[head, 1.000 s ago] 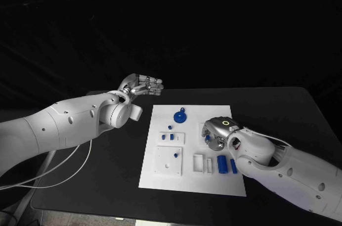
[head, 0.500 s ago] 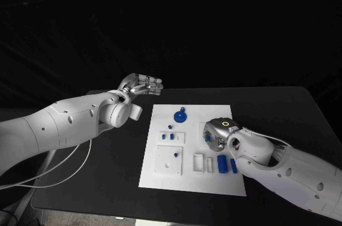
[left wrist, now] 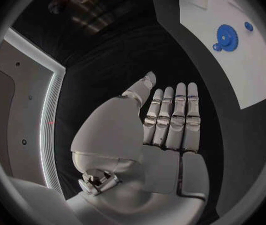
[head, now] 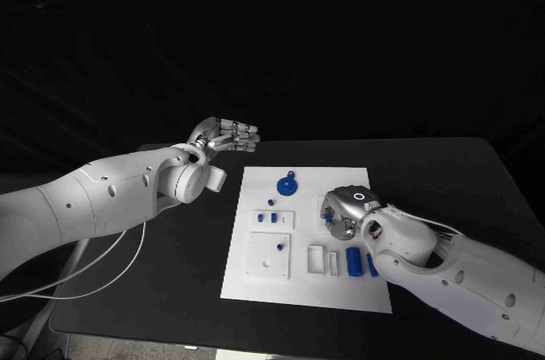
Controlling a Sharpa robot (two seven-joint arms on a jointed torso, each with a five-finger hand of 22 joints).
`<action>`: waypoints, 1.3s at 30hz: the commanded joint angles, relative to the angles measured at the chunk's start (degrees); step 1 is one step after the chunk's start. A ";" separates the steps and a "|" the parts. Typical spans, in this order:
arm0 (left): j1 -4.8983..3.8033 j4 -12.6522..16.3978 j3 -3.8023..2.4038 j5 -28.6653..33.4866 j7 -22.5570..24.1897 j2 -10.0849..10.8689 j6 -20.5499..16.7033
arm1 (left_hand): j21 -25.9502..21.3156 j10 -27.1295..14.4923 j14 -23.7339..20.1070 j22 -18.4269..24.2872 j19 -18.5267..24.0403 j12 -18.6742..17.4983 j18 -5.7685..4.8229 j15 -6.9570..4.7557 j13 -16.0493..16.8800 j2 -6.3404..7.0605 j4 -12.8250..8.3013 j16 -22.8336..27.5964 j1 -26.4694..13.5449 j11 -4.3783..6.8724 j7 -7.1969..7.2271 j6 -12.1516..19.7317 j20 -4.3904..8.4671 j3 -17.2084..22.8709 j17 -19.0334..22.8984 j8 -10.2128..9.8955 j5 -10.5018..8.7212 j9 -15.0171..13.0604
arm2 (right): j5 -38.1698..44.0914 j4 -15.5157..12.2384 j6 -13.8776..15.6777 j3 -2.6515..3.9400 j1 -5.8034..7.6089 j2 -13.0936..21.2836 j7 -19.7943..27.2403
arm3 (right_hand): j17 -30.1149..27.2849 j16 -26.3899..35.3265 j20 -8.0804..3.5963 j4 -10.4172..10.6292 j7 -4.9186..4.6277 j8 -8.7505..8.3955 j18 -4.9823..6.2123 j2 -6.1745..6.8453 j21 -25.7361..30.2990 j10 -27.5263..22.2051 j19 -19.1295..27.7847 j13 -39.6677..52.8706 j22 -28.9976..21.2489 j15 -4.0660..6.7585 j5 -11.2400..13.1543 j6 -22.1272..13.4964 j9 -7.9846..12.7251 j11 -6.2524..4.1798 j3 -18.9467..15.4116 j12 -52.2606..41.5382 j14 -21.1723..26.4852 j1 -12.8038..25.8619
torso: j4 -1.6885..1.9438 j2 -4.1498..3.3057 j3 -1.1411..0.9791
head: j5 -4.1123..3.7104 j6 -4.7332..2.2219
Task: Assemble the parts on the task board
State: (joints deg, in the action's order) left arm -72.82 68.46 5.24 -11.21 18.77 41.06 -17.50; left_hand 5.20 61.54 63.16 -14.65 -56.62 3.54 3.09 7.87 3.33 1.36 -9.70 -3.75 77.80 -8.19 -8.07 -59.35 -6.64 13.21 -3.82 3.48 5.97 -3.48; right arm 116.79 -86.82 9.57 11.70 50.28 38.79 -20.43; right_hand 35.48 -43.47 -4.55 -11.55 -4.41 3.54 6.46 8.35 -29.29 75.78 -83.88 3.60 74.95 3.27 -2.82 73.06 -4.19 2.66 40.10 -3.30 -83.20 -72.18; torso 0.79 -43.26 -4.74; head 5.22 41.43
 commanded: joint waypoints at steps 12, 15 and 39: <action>-0.01 -0.29 -0.02 0.32 0.19 -0.08 0.63 | 0.53 -0.32 -0.19 -0.21 -0.29 0.05 1.10 -0.02 -0.04 -0.78 -0.07 0.23 0.26 -0.13 -0.20 -0.28 0.00 -0.28 0.09 0.16 -0.07 -0.08 | -0.16 -5.28 6.06 0.72 -0.16 0.24 0.77 | 0.45 0.64 -0.85 0.57 0.14 0.16 -0.79 -0.39 -1.44 1.93 -1.51 -0.05 3.46 0.73 0.07 0.72 0.03 -1.41 0.08 -0.22 -0.03 -0.78 | -0.02 -0.02 0.10 | 1.26 0.53; -0.01 -0.41 -0.02 0.32 0.17 -0.19 0.66 | 0.53 -0.32 -0.19 -0.21 -0.29 0.05 1.10 -0.02 -0.04 -0.78 -0.07 0.23 0.26 -0.13 -0.20 -0.28 0.00 -0.28 0.09 0.16 -0.07 -0.08 | -1.76 -6.28 5.86 0.75 -0.28 -0.53 1.48 | 0.58 0.76 -0.85 0.67 0.12 0.16 -0.75 -0.59 -1.41 1.79 -1.42 -0.05 3.40 0.71 0.07 0.62 0.04 -1.39 -0.29 -0.21 -0.05 -0.90 | -0.04 -0.01 0.12 | 1.73 0.76; -0.01 -0.94 0.48 0.29 -0.20 -1.77 1.19 | 0.92 -0.39 -0.26 -0.63 0.03 0.07 1.17 0.00 -0.03 -0.85 0.03 0.23 0.27 -0.16 -0.20 -0.25 -0.06 -0.54 0.09 0.17 -0.01 -0.08 | -0.19 -3.63 6.23 -4.11 -5.18 -9.50 5.54 | 0.90 0.61 -0.91 -0.16 0.08 0.16 -0.79 -1.19 -2.65 1.58 -1.66 -0.07 3.60 0.78 0.07 0.51 0.06 -1.31 -0.87 -0.20 -0.39 -0.94 | -0.02 -0.01 0.06 | 6.65 3.34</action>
State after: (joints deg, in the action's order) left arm -72.80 67.47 5.75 -11.21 18.35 39.44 -17.19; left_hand 5.99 61.54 63.16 -15.24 -56.62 3.53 3.09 7.88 3.33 0.98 -9.72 -3.75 78.18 -8.20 -8.07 -59.35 -6.64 12.91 -3.81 3.48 5.97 -3.48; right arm 114.97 -90.55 15.40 7.53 45.18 29.40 -16.39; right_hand 36.32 -42.82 -5.00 -11.39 -4.23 3.31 5.71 7.54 -31.77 75.79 -83.92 3.46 74.92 3.89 -2.39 73.40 -4.04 2.61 39.27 -3.30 -83.42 -73.03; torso 0.86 -43.31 -4.64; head 11.49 44.53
